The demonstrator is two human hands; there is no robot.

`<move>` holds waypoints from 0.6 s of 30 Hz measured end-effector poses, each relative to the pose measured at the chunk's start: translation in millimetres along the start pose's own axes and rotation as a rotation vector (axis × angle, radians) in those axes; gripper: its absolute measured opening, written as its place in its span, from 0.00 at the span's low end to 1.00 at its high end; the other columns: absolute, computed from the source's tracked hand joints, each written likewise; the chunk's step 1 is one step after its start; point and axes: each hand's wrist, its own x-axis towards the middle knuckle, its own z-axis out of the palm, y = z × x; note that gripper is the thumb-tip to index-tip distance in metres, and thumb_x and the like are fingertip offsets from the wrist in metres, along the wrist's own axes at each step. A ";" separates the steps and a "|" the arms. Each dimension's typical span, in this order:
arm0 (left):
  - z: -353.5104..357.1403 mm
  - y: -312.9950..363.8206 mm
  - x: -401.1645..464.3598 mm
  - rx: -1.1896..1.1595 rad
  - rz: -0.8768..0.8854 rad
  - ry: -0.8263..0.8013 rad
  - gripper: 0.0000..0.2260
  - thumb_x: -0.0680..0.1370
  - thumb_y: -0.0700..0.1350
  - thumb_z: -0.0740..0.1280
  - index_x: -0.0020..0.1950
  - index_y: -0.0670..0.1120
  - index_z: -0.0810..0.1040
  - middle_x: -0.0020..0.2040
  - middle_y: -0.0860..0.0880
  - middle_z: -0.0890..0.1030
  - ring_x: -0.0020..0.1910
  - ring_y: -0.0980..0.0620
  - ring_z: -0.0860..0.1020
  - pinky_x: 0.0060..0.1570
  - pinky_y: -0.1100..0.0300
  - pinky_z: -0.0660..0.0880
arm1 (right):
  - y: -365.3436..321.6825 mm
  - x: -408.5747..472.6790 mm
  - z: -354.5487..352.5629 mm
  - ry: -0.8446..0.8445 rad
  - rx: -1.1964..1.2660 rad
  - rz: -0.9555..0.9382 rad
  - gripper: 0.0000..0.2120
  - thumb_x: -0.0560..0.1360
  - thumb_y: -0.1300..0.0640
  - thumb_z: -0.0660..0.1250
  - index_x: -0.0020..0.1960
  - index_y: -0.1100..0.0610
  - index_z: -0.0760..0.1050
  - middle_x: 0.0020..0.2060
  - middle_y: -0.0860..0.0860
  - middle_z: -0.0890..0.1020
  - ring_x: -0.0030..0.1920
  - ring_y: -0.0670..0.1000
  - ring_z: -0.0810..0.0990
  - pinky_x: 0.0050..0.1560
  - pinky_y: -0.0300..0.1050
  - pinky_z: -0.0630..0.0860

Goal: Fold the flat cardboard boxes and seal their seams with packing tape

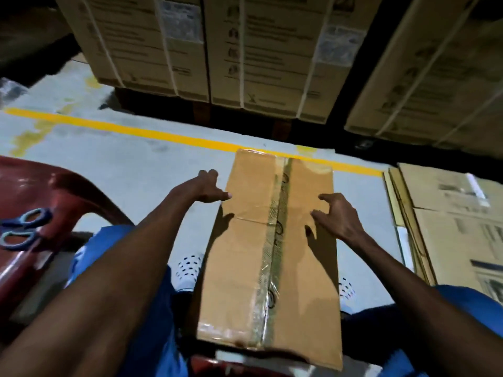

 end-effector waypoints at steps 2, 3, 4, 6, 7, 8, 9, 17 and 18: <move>16.2 -1.0 14.6 -0.021 -0.054 -0.030 0.42 0.78 0.59 0.69 0.81 0.41 0.51 0.79 0.38 0.56 0.76 0.38 0.63 0.71 0.45 0.66 | 20.3 3.4 7.9 -0.066 0.086 0.132 0.30 0.76 0.49 0.72 0.73 0.61 0.69 0.69 0.60 0.74 0.65 0.60 0.77 0.61 0.54 0.74; 25.5 -1.3 21.0 -0.068 -0.079 -0.040 0.42 0.78 0.59 0.69 0.80 0.40 0.51 0.79 0.38 0.57 0.76 0.39 0.63 0.71 0.45 0.66 | 27.6 4.0 12.3 -0.088 0.147 0.178 0.29 0.76 0.49 0.72 0.71 0.62 0.71 0.65 0.60 0.76 0.63 0.61 0.78 0.60 0.56 0.76; 36.1 -1.6 27.5 -0.143 -0.107 -0.043 0.42 0.77 0.59 0.70 0.80 0.39 0.53 0.78 0.37 0.61 0.74 0.39 0.65 0.70 0.46 0.67 | 34.7 4.8 18.7 -0.104 0.215 0.219 0.26 0.76 0.48 0.73 0.67 0.62 0.72 0.60 0.60 0.77 0.59 0.60 0.78 0.58 0.58 0.77; 58.6 -0.3 37.6 -0.310 -0.145 -0.041 0.35 0.77 0.57 0.71 0.72 0.34 0.65 0.69 0.35 0.73 0.62 0.40 0.76 0.57 0.50 0.75 | 46.0 5.3 33.1 -0.138 0.375 0.288 0.30 0.75 0.48 0.74 0.70 0.59 0.66 0.59 0.54 0.77 0.57 0.58 0.78 0.58 0.57 0.77; 68.9 0.9 40.6 -0.376 -0.157 -0.043 0.30 0.77 0.56 0.71 0.65 0.32 0.72 0.61 0.35 0.78 0.52 0.43 0.79 0.46 0.54 0.75 | 47.6 5.0 38.2 -0.154 0.469 0.322 0.36 0.75 0.48 0.74 0.76 0.55 0.59 0.62 0.52 0.76 0.59 0.58 0.78 0.61 0.56 0.77; 76.8 2.2 42.1 -0.422 -0.178 -0.042 0.26 0.77 0.56 0.71 0.57 0.32 0.75 0.53 0.37 0.80 0.44 0.45 0.78 0.38 0.57 0.72 | 49.8 6.6 43.6 -0.149 0.547 0.357 0.41 0.75 0.49 0.74 0.80 0.51 0.52 0.64 0.52 0.76 0.60 0.57 0.77 0.63 0.55 0.76; 82.1 4.0 42.8 -0.444 -0.200 -0.027 0.24 0.77 0.56 0.71 0.52 0.33 0.76 0.48 0.38 0.79 0.39 0.46 0.77 0.35 0.58 0.70 | 48.4 7.2 45.5 -0.128 0.602 0.374 0.44 0.76 0.50 0.73 0.81 0.49 0.49 0.66 0.53 0.75 0.60 0.56 0.77 0.63 0.53 0.75; 48.1 23.5 39.0 -0.865 -0.135 0.205 0.24 0.72 0.62 0.73 0.52 0.42 0.78 0.46 0.47 0.76 0.49 0.45 0.75 0.53 0.52 0.72 | 34.5 27.2 16.4 0.047 1.176 0.354 0.37 0.64 0.47 0.79 0.67 0.44 0.63 0.75 0.52 0.67 0.69 0.54 0.74 0.68 0.54 0.75; 38.9 30.6 35.1 -0.929 -0.081 0.237 0.21 0.73 0.62 0.73 0.49 0.45 0.76 0.43 0.50 0.73 0.47 0.47 0.73 0.52 0.52 0.70 | 30.2 28.1 4.8 0.108 1.265 0.314 0.36 0.66 0.48 0.79 0.69 0.46 0.64 0.75 0.51 0.67 0.70 0.53 0.73 0.69 0.55 0.73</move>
